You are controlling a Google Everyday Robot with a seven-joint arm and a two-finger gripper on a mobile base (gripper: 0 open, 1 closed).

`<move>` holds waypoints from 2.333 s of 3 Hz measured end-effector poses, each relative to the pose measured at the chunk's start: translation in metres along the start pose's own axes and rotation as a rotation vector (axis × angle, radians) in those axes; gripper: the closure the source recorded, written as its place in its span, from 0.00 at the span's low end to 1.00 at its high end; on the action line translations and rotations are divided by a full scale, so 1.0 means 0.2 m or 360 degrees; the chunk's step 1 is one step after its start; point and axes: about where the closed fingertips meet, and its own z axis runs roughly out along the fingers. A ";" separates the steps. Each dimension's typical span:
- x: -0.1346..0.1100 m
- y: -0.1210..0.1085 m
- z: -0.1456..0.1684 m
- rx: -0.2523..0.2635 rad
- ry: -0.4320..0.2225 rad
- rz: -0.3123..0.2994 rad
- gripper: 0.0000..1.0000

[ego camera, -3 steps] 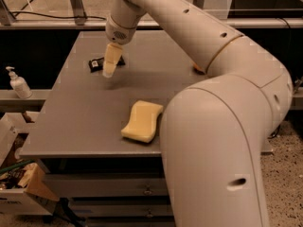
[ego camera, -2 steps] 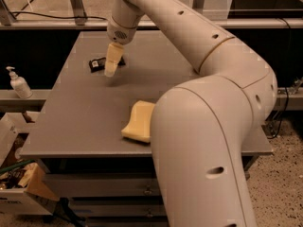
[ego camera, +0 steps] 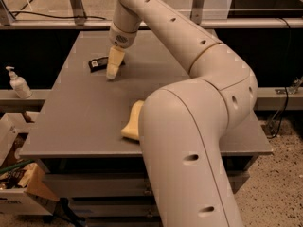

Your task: Move rxbar chocolate near orange

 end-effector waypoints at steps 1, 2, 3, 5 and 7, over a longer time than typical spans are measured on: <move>0.03 -0.01 0.04 -0.0012 -0.0004 0.0022 0.17; 0.04 -0.02 0.05 -0.0012 -0.0021 0.0042 0.41; 0.03 -0.03 0.02 -0.0012 -0.0022 0.0043 0.64; 0.03 -0.01 -0.08 0.0032 -0.0048 0.0071 1.00; 0.13 0.22 -0.36 0.0173 -0.0060 0.0201 1.00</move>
Offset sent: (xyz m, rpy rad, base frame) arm 0.0095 -0.0116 -0.0052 0.0357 0.0117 -0.0348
